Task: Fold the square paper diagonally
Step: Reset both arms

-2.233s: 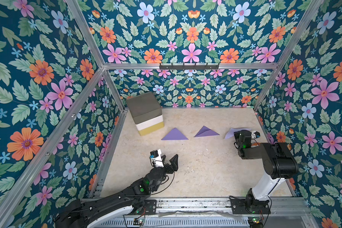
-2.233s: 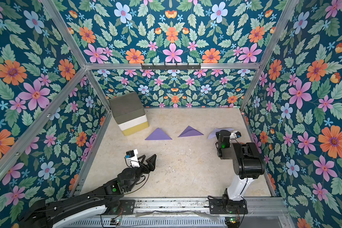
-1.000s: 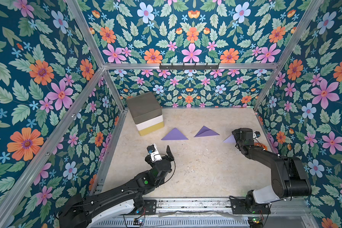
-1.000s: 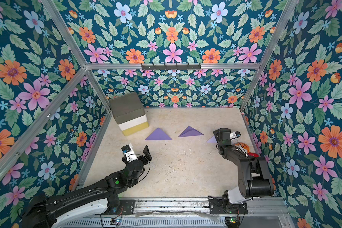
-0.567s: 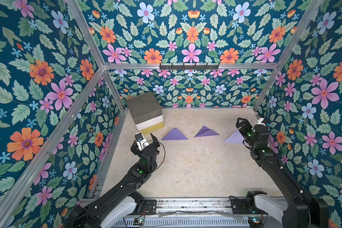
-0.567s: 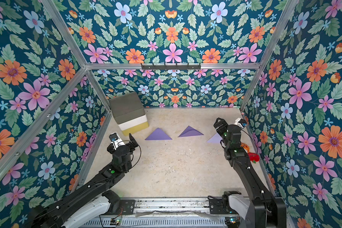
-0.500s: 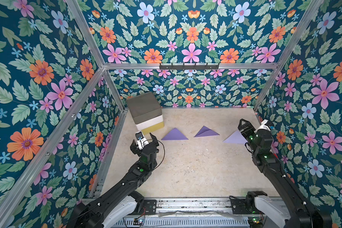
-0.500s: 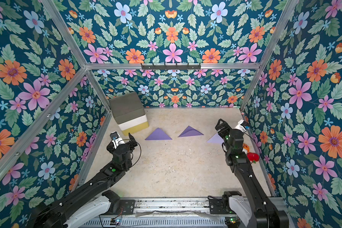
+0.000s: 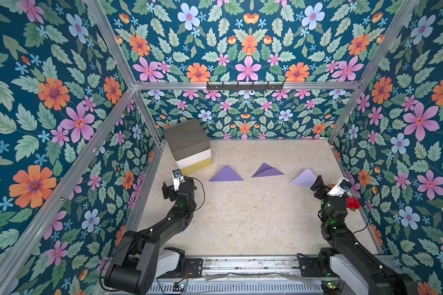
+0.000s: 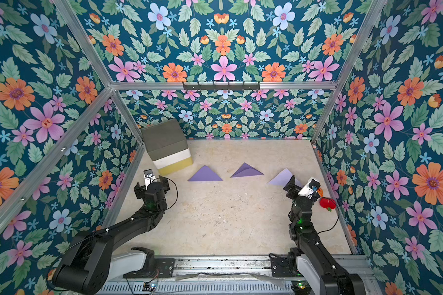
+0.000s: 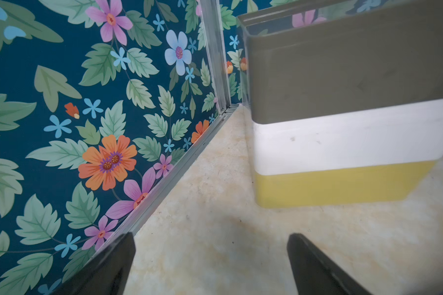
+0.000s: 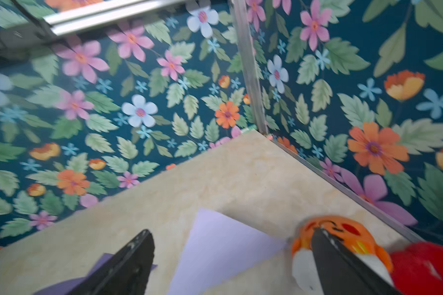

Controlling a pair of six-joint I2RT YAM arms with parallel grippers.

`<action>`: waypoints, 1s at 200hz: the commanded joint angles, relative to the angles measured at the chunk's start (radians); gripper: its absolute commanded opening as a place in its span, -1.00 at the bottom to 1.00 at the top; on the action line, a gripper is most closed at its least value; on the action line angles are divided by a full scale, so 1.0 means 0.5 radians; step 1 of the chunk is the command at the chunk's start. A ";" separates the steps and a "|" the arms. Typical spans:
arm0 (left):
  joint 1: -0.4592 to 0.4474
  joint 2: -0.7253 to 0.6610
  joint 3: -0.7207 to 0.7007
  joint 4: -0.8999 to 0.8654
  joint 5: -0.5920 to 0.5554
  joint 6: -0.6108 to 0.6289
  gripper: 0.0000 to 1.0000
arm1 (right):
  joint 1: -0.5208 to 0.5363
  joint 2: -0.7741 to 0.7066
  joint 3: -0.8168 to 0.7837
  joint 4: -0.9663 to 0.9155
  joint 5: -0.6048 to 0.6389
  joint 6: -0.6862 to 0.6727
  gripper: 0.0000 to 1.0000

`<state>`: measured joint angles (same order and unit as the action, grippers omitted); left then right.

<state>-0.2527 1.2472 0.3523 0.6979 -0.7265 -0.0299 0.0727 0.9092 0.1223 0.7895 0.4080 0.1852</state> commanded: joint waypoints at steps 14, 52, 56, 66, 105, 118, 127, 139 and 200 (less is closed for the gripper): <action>0.093 0.226 -0.030 0.350 0.173 0.060 0.99 | -0.043 0.305 -0.082 0.566 0.009 -0.114 0.99; 0.182 0.524 -0.014 0.702 0.397 0.081 0.99 | -0.111 0.842 -0.116 1.139 -0.134 -0.187 0.99; 0.204 0.552 -0.017 0.743 0.439 0.063 0.99 | -0.124 0.895 -0.113 1.187 -0.150 -0.177 0.99; 0.243 0.604 -0.022 0.780 0.552 0.045 0.99 | -0.145 1.003 -0.090 1.231 -0.208 -0.173 0.99; 0.323 0.600 -0.107 0.904 0.773 0.020 0.99 | -0.177 1.076 -0.084 1.285 -0.380 -0.208 0.99; 0.352 0.678 -0.153 1.045 0.911 0.034 0.99 | -0.175 1.061 -0.089 1.312 -0.440 -0.222 0.99; 0.358 0.758 -0.202 1.282 0.949 0.093 0.99 | -0.176 1.056 -0.076 1.257 -0.508 -0.253 0.99; 0.358 0.678 -0.188 1.099 0.978 0.059 0.99 | -0.178 1.076 -0.053 1.243 -0.560 -0.277 0.99; 0.383 0.709 -0.159 1.096 0.969 0.039 0.99 | -0.176 1.080 0.023 1.096 -0.518 -0.272 0.99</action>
<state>-0.0612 1.6032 0.2737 1.2148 -0.2562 -0.0021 -0.0158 1.4487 0.1314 1.3308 0.1577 0.0601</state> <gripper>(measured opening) 0.993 0.993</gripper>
